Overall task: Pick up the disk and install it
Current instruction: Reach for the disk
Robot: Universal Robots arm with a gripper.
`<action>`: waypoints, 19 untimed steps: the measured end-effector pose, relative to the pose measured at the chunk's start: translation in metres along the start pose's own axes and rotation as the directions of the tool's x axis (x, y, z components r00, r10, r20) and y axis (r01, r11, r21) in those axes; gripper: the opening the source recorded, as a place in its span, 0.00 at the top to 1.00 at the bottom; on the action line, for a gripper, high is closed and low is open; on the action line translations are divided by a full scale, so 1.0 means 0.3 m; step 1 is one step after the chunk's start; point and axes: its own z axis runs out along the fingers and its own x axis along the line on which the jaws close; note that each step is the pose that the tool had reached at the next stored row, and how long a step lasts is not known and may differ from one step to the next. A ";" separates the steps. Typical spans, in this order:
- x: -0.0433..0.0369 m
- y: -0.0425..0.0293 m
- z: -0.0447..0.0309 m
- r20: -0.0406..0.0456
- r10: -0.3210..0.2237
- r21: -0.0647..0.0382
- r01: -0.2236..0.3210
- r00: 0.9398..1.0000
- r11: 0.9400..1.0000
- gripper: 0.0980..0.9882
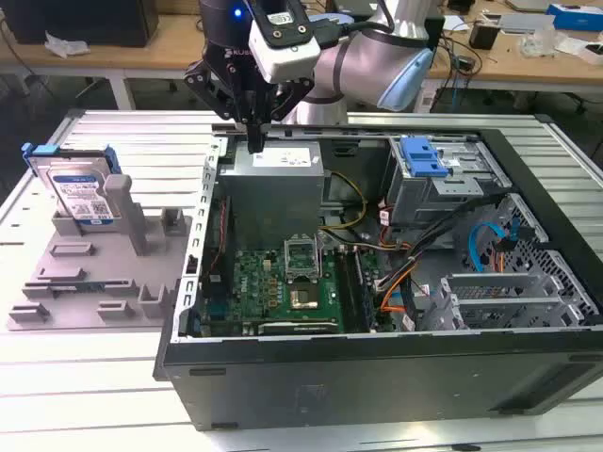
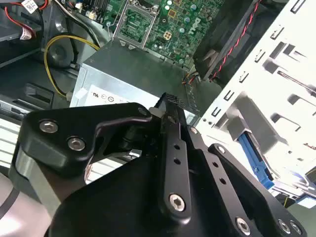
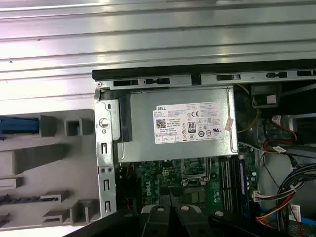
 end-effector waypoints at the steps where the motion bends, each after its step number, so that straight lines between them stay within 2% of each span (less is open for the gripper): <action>1: 0.000 0.000 0.000 0.000 0.000 0.000 0.000 1.000 1.000 0.99; 14: 0.003 0.000 0.000 0.000 0.000 0.000 0.000 1.000 1.000 0.99; 15: 0.012 0.003 0.002 0.000 0.000 0.000 0.000 1.000 1.000 0.99; 16: 0.037 0.015 0.003 0.000 0.001 0.000 -0.001 1.000 1.000 0.99; 18: 0.059 0.029 0.005 0.000 0.001 0.000 -0.001 1.000 1.000 0.99; 19: 0.078 0.042 0.007 0.000 0.000 0.000 0.000 1.000 1.000 0.99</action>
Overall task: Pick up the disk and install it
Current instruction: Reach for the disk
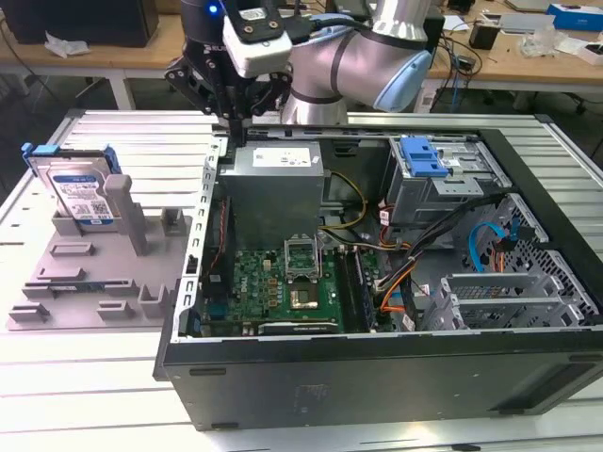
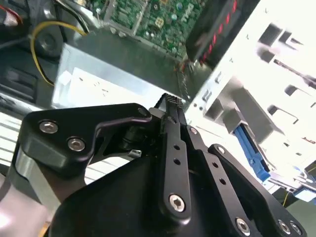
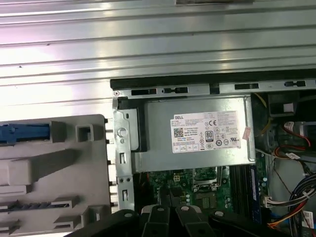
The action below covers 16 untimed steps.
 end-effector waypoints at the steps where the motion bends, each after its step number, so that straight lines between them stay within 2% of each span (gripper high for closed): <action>1: 0.015 0.010 0.002 0.000 0.000 0.000 0.000 1.000 1.000 0.99; 2: 0.026 0.018 0.003 0.000 0.000 0.000 0.000 1.000 1.000 0.99; 3: 0.062 0.038 0.006 0.000 0.000 0.000 0.000 1.000 1.000 0.99; 4: 0.083 0.044 0.008 0.000 0.000 0.000 0.000 1.000 1.000 0.99; 7: 0.134 0.046 0.011 0.000 0.000 0.000 0.000 1.000 1.000 0.99; 8: 0.168 0.045 0.013 0.000 0.000 0.000 0.000 1.000 1.000 0.99; 9: 0.187 0.044 0.014 0.000 0.000 0.000 0.000 1.000 1.000 0.99; 13: 0.257 0.043 0.016 0.000 0.000 0.000 0.000 1.000 1.000 0.99; 15: 0.312 0.046 0.017 0.000 0.000 0.000 0.000 1.000 1.000 0.99; 16: 0.330 0.048 0.017 0.000 0.000 0.000 0.000 1.000 1.000 0.99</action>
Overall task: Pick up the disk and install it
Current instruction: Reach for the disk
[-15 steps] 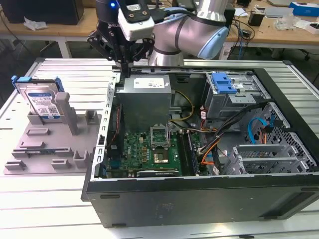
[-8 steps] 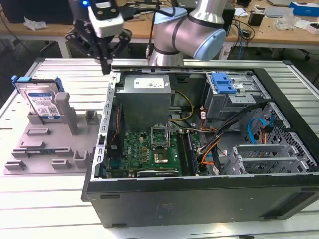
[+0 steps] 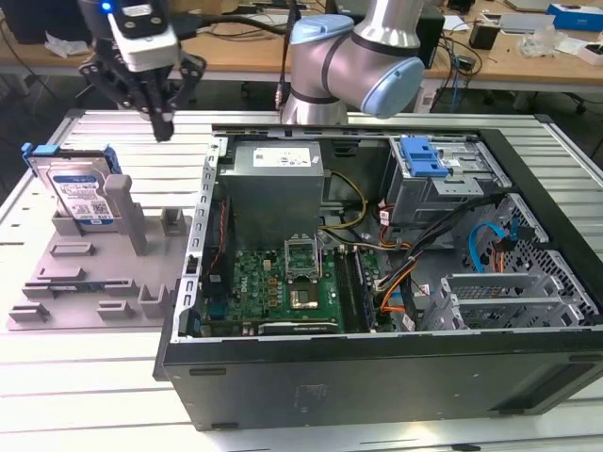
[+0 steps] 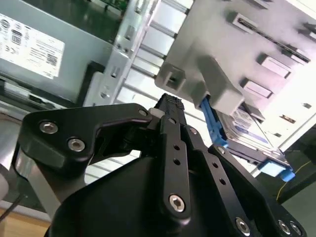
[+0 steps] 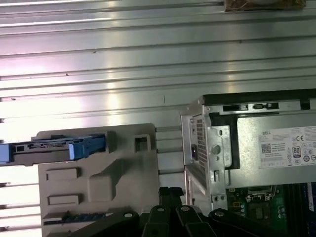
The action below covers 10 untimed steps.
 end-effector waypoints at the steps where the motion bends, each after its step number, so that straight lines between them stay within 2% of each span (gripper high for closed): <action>1: 0.014 0.001 0.000 0.000 0.000 0.000 0.000 1.000 1.000 0.99; 4: 0.076 0.010 0.002 0.000 0.000 0.000 0.000 1.000 1.000 0.99; 6: 0.107 0.016 0.004 0.000 0.000 0.000 0.000 1.000 1.000 0.99; 7: 0.132 0.021 0.005 0.000 0.000 0.000 0.000 1.000 1.000 0.99; 8: 0.169 0.034 0.008 0.000 0.000 0.000 0.000 1.000 1.000 0.99; 10: 0.198 0.051 0.011 0.000 0.000 0.000 0.000 1.000 1.000 0.99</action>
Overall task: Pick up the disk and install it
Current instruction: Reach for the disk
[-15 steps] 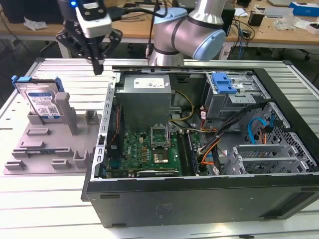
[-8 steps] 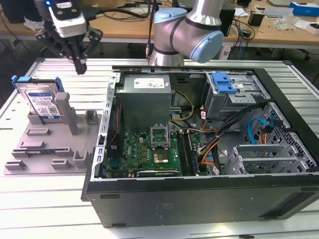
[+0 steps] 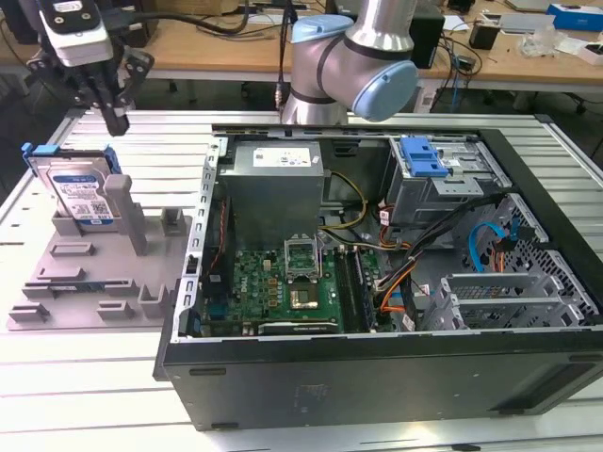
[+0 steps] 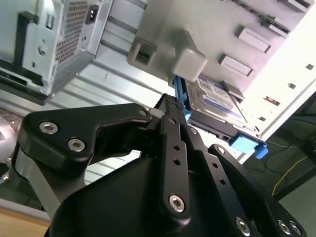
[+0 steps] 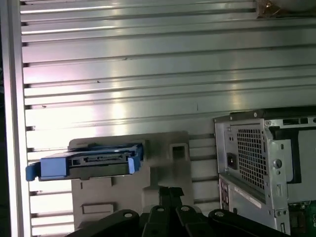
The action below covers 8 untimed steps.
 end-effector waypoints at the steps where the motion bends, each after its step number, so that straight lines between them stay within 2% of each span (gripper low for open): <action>1: 0.018 0.010 0.002 0.000 0.000 0.000 0.000 1.000 1.000 0.99; 7: 0.094 0.056 0.011 0.000 0.000 0.000 0.000 1.000 1.000 0.99; 8: 0.119 0.068 0.013 0.000 0.000 0.000 0.000 1.000 1.000 0.99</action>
